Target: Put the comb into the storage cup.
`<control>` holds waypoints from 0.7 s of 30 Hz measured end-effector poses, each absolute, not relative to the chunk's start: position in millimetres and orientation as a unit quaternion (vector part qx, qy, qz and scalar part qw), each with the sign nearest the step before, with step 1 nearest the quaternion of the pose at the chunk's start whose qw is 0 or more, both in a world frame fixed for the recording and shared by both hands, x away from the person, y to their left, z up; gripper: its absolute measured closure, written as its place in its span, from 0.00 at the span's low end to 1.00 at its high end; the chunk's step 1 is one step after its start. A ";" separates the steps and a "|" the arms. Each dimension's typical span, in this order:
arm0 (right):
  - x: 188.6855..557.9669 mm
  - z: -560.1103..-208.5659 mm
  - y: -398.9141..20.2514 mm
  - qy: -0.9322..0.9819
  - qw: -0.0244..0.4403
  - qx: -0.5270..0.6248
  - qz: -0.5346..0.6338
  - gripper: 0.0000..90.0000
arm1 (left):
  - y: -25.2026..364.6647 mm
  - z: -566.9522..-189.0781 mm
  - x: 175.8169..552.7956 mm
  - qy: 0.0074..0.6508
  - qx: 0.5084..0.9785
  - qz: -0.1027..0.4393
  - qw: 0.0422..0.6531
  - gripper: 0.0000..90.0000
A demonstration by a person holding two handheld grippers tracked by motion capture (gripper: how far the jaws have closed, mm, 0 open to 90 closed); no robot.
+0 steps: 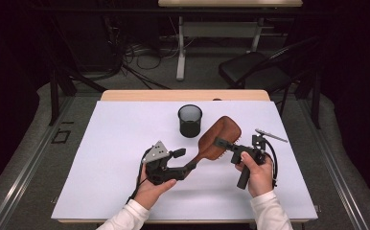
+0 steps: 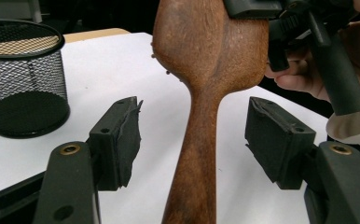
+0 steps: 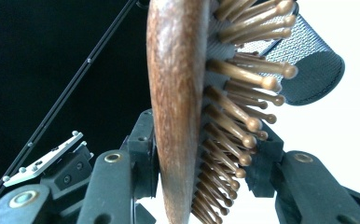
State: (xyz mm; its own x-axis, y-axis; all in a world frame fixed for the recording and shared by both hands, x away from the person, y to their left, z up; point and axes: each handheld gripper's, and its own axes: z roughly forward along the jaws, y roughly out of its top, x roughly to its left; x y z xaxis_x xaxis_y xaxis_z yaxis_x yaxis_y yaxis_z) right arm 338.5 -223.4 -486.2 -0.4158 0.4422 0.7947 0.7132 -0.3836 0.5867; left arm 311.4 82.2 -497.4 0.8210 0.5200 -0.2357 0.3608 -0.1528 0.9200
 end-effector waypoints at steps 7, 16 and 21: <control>338.8 -485.8 -227.1 -0.541 0.101 -0.532 -0.644 0.60 | 86.9 -494.5 313.7 0.299 0.751 0.070 0.585 0.39; 338.8 -485.6 -228.8 -0.535 0.097 -0.532 -0.649 0.60 | 92.1 -495.4 321.2 0.323 0.750 0.082 0.571 0.37; 338.3 -484.9 -229.0 -0.540 0.096 -0.532 -0.645 0.60 | 94.6 -495.6 323.2 0.331 0.750 0.094 0.564 0.33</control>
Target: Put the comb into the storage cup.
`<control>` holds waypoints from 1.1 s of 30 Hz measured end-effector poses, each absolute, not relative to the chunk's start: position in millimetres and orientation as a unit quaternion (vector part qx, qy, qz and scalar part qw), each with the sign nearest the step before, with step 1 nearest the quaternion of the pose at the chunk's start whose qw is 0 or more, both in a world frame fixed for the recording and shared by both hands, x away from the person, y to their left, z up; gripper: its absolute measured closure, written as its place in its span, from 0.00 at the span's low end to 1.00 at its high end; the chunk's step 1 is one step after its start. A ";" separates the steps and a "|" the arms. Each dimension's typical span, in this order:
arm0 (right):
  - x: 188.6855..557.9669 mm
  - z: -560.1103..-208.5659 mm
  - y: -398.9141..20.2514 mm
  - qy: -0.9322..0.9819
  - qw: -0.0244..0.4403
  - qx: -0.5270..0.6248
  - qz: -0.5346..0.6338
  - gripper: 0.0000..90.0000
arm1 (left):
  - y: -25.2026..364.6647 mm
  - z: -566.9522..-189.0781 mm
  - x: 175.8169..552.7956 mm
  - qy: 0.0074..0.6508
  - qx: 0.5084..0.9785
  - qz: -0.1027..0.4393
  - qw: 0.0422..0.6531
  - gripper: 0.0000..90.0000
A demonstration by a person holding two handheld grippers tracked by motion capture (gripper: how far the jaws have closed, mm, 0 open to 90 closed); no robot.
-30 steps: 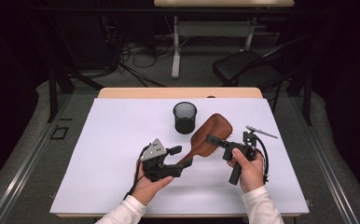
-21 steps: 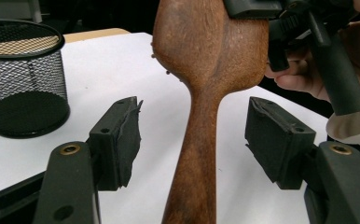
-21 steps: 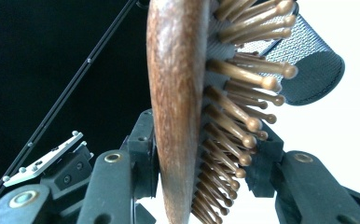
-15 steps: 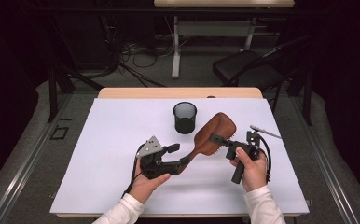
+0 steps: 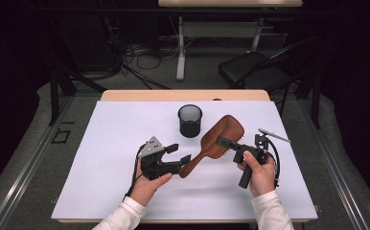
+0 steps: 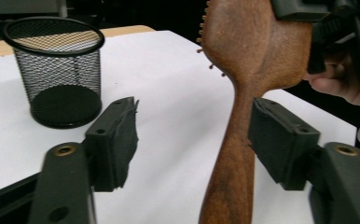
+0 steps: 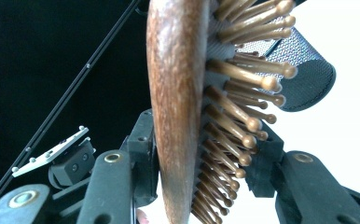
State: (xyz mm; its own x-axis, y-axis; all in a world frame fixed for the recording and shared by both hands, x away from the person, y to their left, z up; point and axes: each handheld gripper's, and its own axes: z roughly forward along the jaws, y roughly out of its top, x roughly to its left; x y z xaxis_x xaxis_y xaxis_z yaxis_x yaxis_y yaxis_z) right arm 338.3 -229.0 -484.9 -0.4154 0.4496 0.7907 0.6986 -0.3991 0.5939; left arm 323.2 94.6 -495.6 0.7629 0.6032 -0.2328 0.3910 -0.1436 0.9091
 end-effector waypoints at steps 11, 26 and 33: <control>338.0 -484.2 -229.6 -0.537 0.095 -0.532 -0.648 0.60 | 103.0 -499.0 333.6 0.361 0.746 0.110 0.548 0.12; 337.6 -483.5 -231.4 -0.531 0.081 -0.533 -0.654 0.60 | 116.0 -497.2 341.5 0.380 0.734 0.122 0.549 0.00; 337.3 -483.2 -232.0 -0.531 0.074 -0.532 -0.655 0.60 | 122.8 -494.1 342.7 0.381 0.733 0.128 0.549 0.00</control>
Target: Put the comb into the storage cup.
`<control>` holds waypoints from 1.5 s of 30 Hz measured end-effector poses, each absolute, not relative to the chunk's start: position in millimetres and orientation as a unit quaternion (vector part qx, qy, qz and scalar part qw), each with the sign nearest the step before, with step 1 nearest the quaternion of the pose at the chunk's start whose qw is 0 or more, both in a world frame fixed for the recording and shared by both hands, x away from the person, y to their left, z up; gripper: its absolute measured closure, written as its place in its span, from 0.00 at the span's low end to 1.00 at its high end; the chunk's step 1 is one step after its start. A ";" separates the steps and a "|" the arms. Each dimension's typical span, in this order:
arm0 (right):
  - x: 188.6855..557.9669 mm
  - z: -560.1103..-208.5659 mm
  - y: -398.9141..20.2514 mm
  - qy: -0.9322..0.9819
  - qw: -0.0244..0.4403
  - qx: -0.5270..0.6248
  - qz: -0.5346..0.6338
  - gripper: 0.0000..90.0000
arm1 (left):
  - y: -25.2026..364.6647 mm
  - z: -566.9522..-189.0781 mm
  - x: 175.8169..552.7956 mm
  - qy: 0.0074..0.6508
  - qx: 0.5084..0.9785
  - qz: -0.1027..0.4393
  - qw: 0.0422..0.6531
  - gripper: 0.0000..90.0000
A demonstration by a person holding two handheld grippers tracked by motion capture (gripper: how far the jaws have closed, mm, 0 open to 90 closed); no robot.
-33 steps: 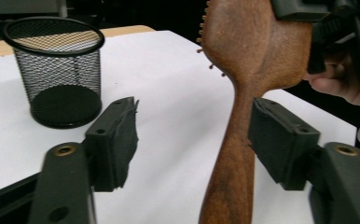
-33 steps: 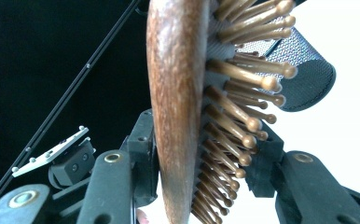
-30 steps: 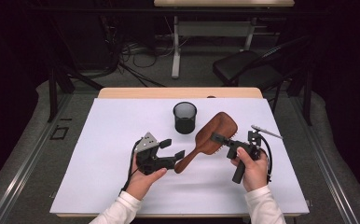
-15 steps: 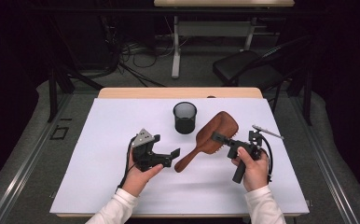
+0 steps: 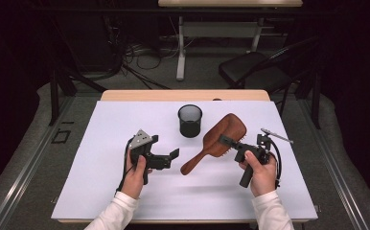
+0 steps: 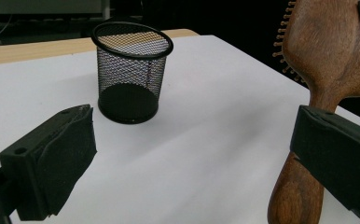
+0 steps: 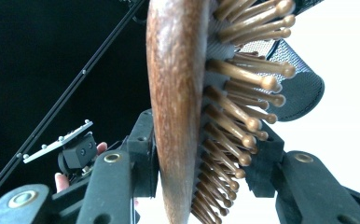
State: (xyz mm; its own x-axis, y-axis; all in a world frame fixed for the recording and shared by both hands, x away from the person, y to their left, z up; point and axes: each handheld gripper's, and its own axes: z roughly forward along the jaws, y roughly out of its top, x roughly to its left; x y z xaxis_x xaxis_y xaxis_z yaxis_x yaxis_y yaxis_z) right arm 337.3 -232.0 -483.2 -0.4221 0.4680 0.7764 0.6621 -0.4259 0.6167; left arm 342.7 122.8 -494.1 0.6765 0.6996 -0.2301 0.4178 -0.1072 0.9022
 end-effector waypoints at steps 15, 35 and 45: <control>336.8 -483.0 -232.4 -0.535 0.069 -0.533 -0.652 0.60 | 125.3 -491.8 343.1 0.378 0.740 0.123 0.542 0.00; 336.7 -482.7 -234.1 -0.524 0.055 -0.532 -0.663 0.60 | 132.2 -487.5 346.0 0.387 0.737 0.114 0.542 0.00; 336.5 -483.1 -235.1 -0.521 0.041 -0.536 -0.663 0.60 | 139.3 -484.8 348.9 0.394 0.736 0.111 0.539 0.00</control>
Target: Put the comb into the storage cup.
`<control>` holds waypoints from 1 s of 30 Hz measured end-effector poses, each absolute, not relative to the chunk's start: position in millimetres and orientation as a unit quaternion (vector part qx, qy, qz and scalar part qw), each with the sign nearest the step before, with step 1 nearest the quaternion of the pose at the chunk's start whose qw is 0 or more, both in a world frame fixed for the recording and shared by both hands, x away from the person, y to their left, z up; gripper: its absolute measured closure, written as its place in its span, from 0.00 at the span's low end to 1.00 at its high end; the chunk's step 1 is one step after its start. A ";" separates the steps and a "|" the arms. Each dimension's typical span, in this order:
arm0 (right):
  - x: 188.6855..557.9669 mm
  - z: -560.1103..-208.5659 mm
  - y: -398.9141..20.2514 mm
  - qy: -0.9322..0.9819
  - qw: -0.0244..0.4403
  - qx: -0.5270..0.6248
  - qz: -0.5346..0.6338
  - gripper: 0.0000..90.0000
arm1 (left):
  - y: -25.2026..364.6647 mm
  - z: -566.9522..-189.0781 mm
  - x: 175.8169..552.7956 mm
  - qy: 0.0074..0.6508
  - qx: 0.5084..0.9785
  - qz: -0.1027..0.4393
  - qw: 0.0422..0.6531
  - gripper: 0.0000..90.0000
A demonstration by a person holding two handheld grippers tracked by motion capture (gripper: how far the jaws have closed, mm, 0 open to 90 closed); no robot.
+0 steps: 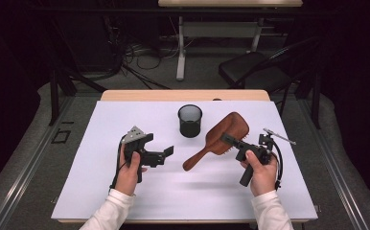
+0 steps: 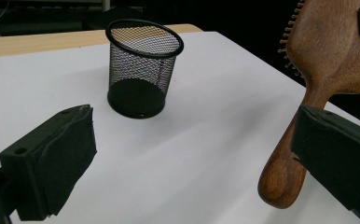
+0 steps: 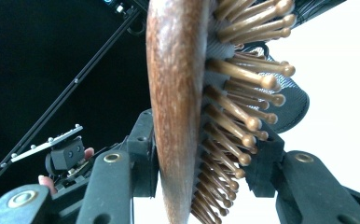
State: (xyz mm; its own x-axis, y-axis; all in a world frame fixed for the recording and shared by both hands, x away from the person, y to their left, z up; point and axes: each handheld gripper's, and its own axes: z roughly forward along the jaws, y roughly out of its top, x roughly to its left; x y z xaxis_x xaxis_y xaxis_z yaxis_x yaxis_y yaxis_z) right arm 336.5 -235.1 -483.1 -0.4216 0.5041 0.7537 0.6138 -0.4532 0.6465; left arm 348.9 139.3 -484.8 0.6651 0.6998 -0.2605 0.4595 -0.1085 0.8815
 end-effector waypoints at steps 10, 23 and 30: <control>335.6 -480.9 -233.1 -0.523 0.015 -0.536 -0.663 0.60 | 153.2 -482.9 354.8 0.411 0.735 0.116 0.527 0.00; 338.9 -469.3 -231.7 -0.528 -0.016 -0.538 -0.657 0.59 | 167.7 -481.4 360.8 0.423 0.738 0.104 0.515 0.00; 347.1 -458.3 -229.1 -0.539 -0.025 -0.539 -0.647 0.59 | 170.8 -479.1 361.3 0.424 0.738 0.102 0.515 0.00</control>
State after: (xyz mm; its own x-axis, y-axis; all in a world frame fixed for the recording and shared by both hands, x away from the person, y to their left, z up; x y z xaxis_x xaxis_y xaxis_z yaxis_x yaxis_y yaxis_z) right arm 347.1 -229.1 -458.3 -0.4185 0.6126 0.6705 0.5484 -0.4180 0.7242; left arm 361.3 170.8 -479.1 0.6201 0.7308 -0.2853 0.5203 -0.1109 0.8468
